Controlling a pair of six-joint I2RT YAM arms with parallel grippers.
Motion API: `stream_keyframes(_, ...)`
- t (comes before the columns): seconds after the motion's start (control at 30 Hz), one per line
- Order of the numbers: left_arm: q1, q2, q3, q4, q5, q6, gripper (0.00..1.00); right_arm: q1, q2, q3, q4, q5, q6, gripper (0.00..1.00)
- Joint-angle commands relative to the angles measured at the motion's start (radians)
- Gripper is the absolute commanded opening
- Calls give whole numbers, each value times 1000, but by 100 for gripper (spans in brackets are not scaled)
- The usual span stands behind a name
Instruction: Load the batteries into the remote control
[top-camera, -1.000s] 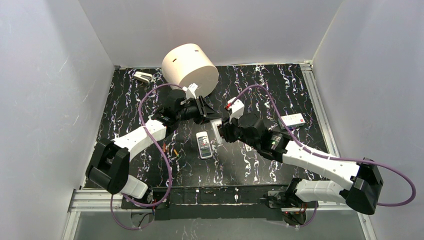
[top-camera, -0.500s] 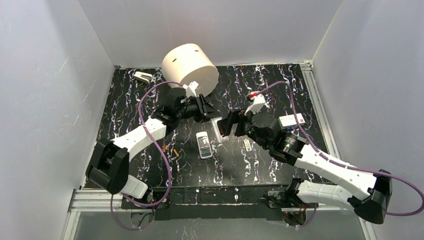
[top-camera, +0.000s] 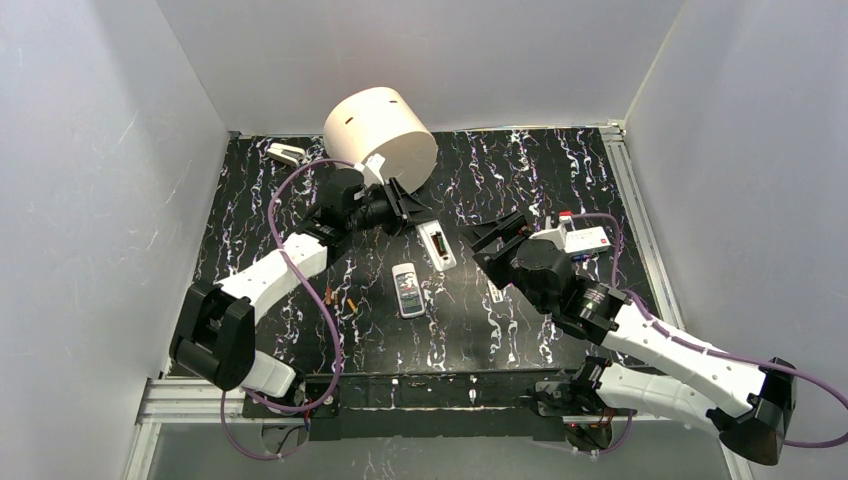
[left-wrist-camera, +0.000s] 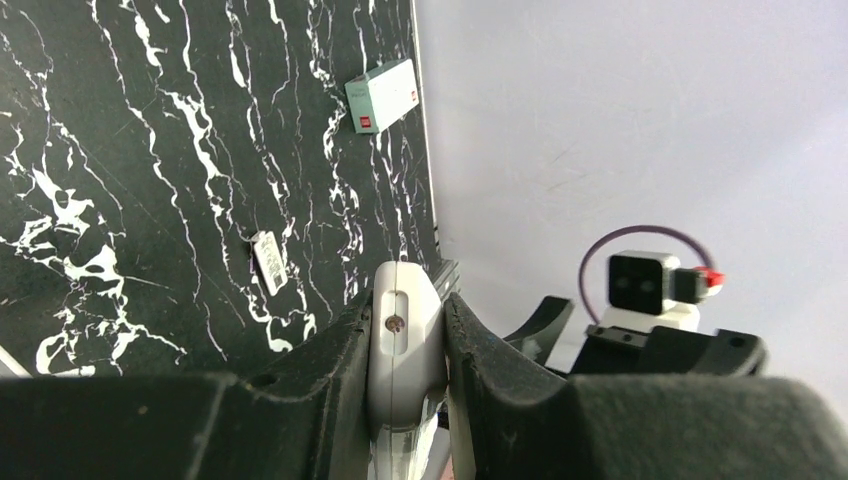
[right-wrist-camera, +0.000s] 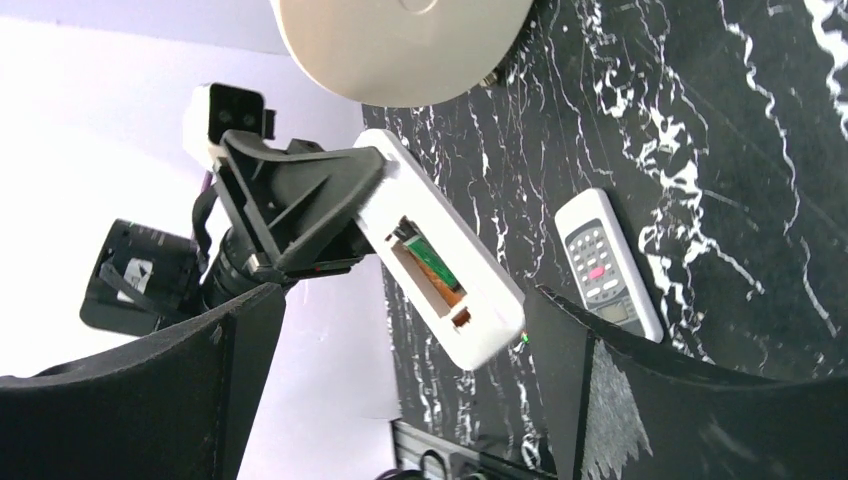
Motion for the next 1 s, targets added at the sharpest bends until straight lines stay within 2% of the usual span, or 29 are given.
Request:
stream_keyframes(0.0,16,-61,63,14,-1,-40,0,0,3,35,-55,27,247,99)
stream_keyframes(0.13,17,-53,78,41,50,-85,0,-4,50,3,48,-75,333,95)
stream_keyframes(0.23,17,-57,74,62,76,-118,0,-7,111,34,121,-169,329,94)
stream_keyframes(0.47,17,-63,67,70,86,-137,0,-10,105,25,210,-133,331,99)
stream_keyframes(0.97,17,-88,33,102,142,-86,0,-65,176,0,321,-200,370,96)
